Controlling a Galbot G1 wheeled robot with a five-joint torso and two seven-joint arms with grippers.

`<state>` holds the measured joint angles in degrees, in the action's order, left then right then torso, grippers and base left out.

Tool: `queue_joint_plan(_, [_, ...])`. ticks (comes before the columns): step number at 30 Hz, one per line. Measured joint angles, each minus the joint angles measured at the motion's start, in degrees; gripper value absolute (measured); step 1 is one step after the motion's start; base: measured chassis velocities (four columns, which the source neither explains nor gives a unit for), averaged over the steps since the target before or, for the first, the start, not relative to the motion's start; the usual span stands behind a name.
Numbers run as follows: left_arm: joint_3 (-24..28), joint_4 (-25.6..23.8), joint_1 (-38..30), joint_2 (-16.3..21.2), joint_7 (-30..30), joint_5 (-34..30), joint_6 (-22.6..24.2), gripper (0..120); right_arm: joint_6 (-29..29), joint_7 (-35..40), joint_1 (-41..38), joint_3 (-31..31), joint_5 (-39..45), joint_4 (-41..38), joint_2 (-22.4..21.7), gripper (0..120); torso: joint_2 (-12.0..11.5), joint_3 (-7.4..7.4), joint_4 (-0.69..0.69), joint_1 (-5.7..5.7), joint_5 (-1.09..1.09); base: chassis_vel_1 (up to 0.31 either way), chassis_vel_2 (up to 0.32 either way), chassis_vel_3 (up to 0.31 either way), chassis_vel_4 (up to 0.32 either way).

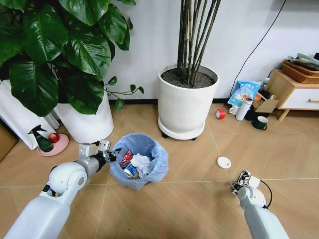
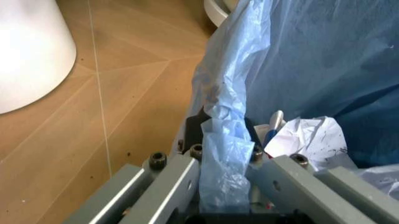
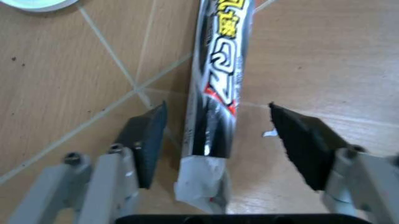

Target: Pick up the trash bin and place the garbage on the floor into it.

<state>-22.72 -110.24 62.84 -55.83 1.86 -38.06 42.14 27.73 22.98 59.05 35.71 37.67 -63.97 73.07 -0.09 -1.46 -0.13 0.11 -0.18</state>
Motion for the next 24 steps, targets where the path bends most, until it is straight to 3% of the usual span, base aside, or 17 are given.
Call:
queue_joint_plan(6, [0.01,0.14,-0.06,-0.07,0.08,0.06,0.00,0,-0.10,-0.06,-0.49,-0.16,-0.12,0.92,0.56,43,0.00,0.00,0.00,0.00,0.01,0.000,0.000,0.000,0.000])
queue_joint_plan(7, [0.00,0.18,-0.12,-0.08,0.13,0.07,0.00,0,-0.20,-0.08,-0.54,-0.18,-0.31,1.05,0.67,35,0.00,0.00,0.00,0.00,0.01,0.000,0.000,0.000,0.000])
queue_joint_plan(15, [-0.15,0.43,-0.27,-0.16,0.27,0.10,0.00,0,-0.82,-0.27,-0.50,-0.18,-1.08,1.84,0.79,7,0.00,0.01,0.00,0.00,-0.02,0.000,0.000,0.000,0.000])
queue_joint_plan(22, [-0.35,0.34,-0.11,-0.21,0.27,0.14,0.00,0,-1.81,-0.12,0.91,-0.01,-2.70,-1.56,0.90,0,0.00,0.00,0.00,0.00,0.08,0.000,0.000,0.000,0.000])
queue_joint_plan(24, [-0.41,0.16,-0.09,-0.17,0.28,0.13,0.00,0,-2.52,-0.08,2.04,0.17,-3.45,-5.00,0.74,0,0.00,0.00,0.00,0.00,-0.03,0.000,0.000,0.000,0.000])
